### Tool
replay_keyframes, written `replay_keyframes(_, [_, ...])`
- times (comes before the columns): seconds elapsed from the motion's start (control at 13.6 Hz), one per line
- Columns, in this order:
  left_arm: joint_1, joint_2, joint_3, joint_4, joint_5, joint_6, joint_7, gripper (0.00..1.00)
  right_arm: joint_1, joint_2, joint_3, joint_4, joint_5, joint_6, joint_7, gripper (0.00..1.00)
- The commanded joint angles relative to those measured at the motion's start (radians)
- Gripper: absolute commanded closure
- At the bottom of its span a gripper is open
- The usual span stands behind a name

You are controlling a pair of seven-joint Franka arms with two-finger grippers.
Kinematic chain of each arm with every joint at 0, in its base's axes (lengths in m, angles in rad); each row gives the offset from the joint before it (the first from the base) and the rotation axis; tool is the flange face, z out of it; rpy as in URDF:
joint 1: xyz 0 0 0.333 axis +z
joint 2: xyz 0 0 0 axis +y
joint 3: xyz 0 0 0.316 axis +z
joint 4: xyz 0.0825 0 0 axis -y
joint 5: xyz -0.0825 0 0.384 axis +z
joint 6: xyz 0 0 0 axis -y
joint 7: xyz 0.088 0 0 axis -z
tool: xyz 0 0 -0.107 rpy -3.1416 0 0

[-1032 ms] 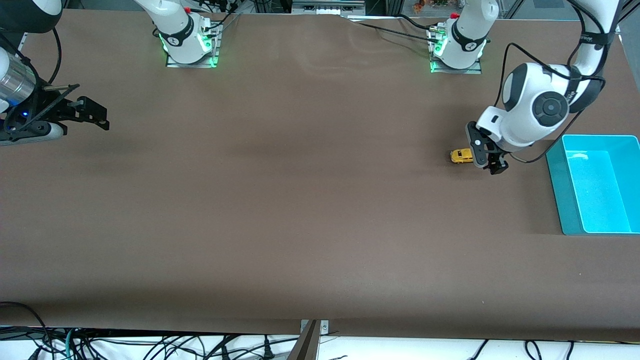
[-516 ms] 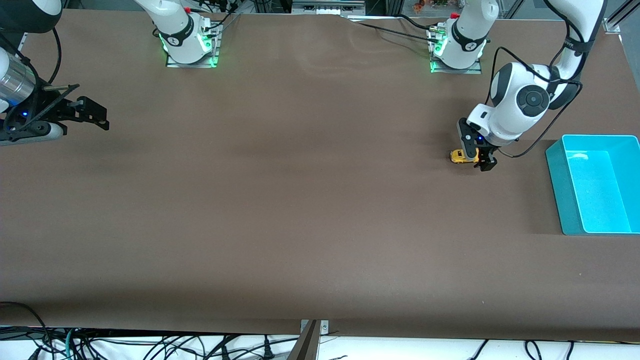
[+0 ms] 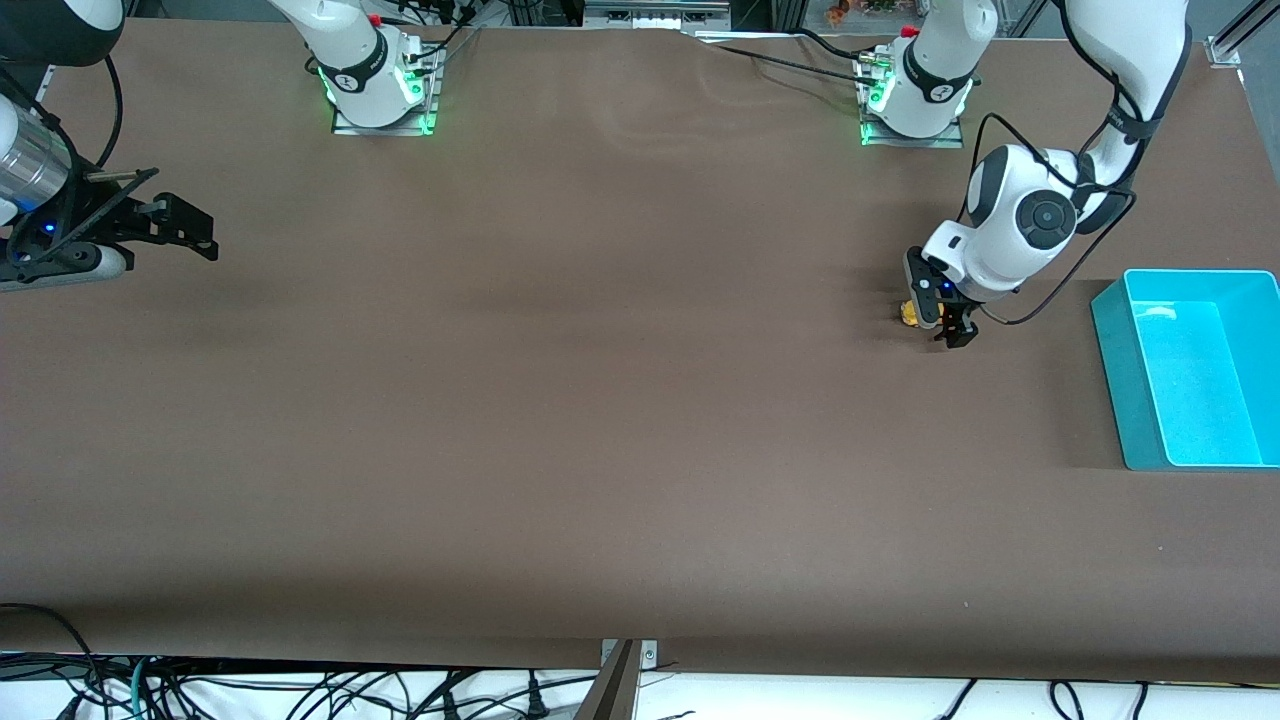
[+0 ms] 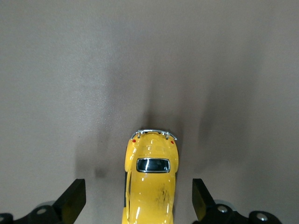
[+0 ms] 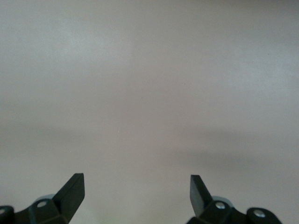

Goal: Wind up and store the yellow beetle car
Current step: 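Close the left gripper on the yellow car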

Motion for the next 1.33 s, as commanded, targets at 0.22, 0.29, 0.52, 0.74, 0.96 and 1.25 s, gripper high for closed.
replay_keyframes(0.22, [0.035,0.037,-0.003,-0.003,0.024,0.038,0.064,0.05,0.003,-0.005,-0.005,0.005,0.004,-0.006,-0.011,0.0])
replay_keyframes(0.29, [0.037,0.036,-0.003,-0.001,0.023,0.04,0.102,0.27,0.003,-0.005,-0.005,0.004,0.004,-0.006,-0.011,0.0])
replay_keyframes(0.52, [0.037,0.034,-0.005,0.003,0.023,0.04,0.121,0.83,0.003,-0.005,-0.005,0.005,0.003,-0.006,-0.013,0.0])
replay_keyframes(0.74, [0.051,0.026,-0.005,0.01,0.023,0.037,0.127,0.92,0.003,-0.005,-0.005,0.004,0.003,-0.006,-0.013,0.0])
replay_keyframes(0.96, [0.065,-0.009,-0.005,0.017,0.021,0.023,0.126,0.92,0.003,-0.005,-0.005,0.004,0.003,-0.006,-0.014,0.0])
replay_keyframes(1.25, [0.123,-0.035,0.0,0.201,0.021,-0.235,0.142,0.9,0.003,-0.005,-0.005,0.004,0.003,-0.006,-0.014,0.0])
